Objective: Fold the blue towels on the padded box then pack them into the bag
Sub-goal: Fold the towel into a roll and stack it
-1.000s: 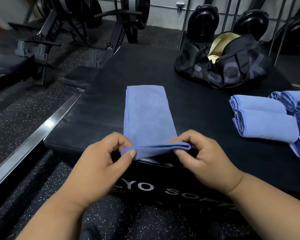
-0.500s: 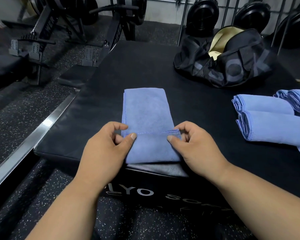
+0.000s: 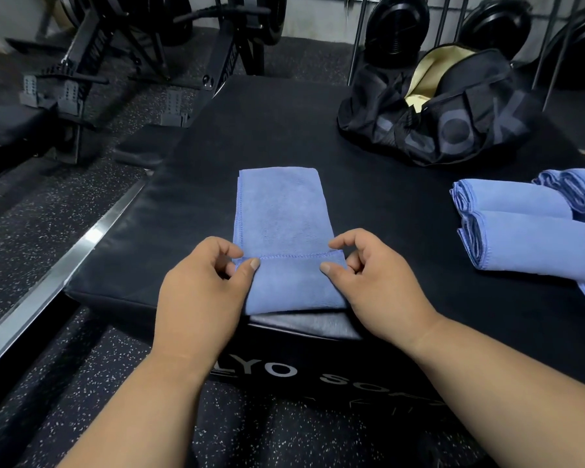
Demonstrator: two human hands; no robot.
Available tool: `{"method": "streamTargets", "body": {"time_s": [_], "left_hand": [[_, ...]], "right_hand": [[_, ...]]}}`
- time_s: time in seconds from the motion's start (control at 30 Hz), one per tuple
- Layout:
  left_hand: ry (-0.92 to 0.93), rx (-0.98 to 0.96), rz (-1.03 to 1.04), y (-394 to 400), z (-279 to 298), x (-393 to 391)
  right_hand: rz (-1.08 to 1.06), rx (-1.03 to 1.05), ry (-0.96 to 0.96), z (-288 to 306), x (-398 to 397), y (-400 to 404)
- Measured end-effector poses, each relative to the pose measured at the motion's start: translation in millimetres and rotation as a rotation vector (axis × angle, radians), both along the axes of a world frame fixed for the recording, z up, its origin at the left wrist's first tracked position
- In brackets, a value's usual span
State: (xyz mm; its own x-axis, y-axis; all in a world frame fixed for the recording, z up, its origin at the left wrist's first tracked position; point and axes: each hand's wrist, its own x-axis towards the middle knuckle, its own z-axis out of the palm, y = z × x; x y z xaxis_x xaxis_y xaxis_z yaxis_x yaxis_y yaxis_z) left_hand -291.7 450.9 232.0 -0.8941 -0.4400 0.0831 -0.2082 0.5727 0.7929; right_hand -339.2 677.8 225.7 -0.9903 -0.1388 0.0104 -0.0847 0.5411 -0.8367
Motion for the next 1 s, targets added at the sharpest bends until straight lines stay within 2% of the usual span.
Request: {"method": "streamTargets", "body": {"time_s": [0.13,0.27,0.4,0.47,0.53,0.63,0.8,1.0], "left_hand": [[0.098,-0.176,-0.048,-3.0,-3.4,1.1],[0.251,-0.369,-0.304,-11.7,-4.7,7.2],[0.122,-0.324,-0.524,-26.6,-9.2,14.4],[0.059,-0.304,-0.576,-35.5,-9.9,15.8],[0.013,-0.3,-0.601,-40.9,-10.5,16.7],[0.014,-0.322,-0.602,-42.6,-13.2,16.1],[0.071,-0.291,-0.564,-39.5,-15.5,16.3],[0.089,-0.213,-0.518,-41.2,-4.1,20.2]], "right_hand": [[-0.031,0.02,0.033,-1.4,1.5,-2.3],[-0.045,0.125,0.175,-3.2,7.7,-3.9],[0.015,0.124,0.334,-3.7,13.1,-0.2],[0.138,0.211,0.512,-6.0,15.0,5.6],[0.292,0.343,0.588,-12.9,16.2,12.3],[0.405,0.424,0.495,-16.9,13.3,18.2],[0.414,0.392,0.38,-11.3,4.3,19.9],[0.379,0.268,0.402,-2.9,1.0,19.4]]}}
